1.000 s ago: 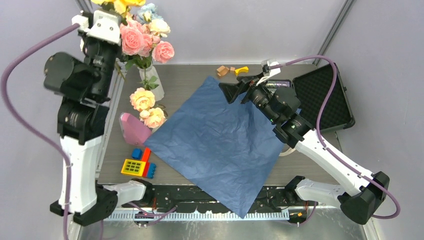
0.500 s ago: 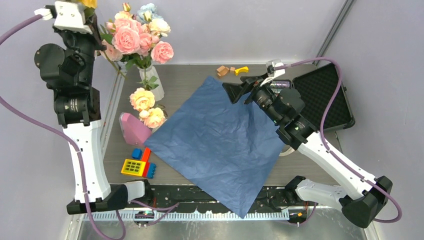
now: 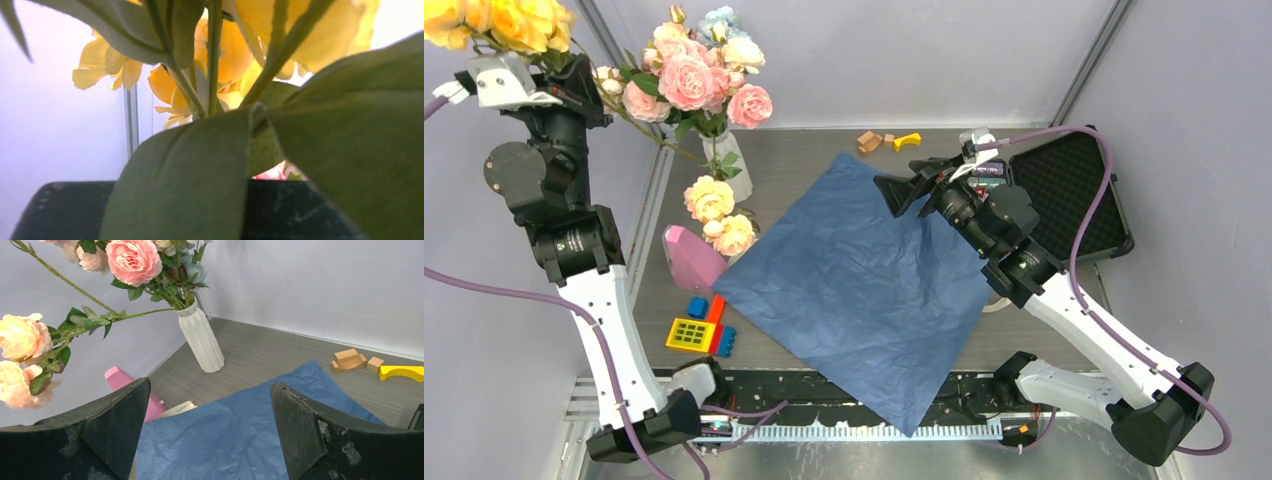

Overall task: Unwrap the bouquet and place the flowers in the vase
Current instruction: Insert the fake flower into the vase.

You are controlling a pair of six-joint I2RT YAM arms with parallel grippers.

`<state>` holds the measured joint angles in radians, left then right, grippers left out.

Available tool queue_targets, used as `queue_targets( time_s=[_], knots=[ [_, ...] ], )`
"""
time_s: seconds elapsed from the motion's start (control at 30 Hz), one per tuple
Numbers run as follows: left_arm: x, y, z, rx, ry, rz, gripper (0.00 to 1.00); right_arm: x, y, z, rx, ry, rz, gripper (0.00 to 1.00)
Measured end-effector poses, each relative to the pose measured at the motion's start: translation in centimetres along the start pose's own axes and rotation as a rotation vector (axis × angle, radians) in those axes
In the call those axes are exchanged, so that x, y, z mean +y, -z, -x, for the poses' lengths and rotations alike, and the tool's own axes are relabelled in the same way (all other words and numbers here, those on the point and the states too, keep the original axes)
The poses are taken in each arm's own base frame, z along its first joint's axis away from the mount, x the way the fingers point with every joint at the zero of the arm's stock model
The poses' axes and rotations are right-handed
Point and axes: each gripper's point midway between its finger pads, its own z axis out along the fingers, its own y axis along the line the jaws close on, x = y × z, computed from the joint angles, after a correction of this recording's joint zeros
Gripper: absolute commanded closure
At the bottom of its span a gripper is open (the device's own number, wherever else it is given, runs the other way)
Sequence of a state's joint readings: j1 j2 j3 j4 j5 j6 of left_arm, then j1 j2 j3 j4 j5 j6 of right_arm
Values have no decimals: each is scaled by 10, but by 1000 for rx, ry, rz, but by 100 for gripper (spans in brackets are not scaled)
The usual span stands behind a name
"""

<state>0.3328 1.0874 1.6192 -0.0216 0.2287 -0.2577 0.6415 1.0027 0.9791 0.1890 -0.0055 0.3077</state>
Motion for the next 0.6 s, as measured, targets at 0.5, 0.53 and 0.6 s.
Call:
queue_targets(
  time_s=[0.5, 0.53, 0.6],
  knots=[
    [21, 3, -8, -181, -1, 11, 100, 6, 4, 3, 1, 21, 50, 5],
    [20, 4, -5, -192, -9, 5, 100, 6, 4, 3, 1, 20, 52, 5],
    [18, 4, 1, -219, -27, -10, 100, 6, 4, 3, 2, 21, 54, 5]
  ],
)
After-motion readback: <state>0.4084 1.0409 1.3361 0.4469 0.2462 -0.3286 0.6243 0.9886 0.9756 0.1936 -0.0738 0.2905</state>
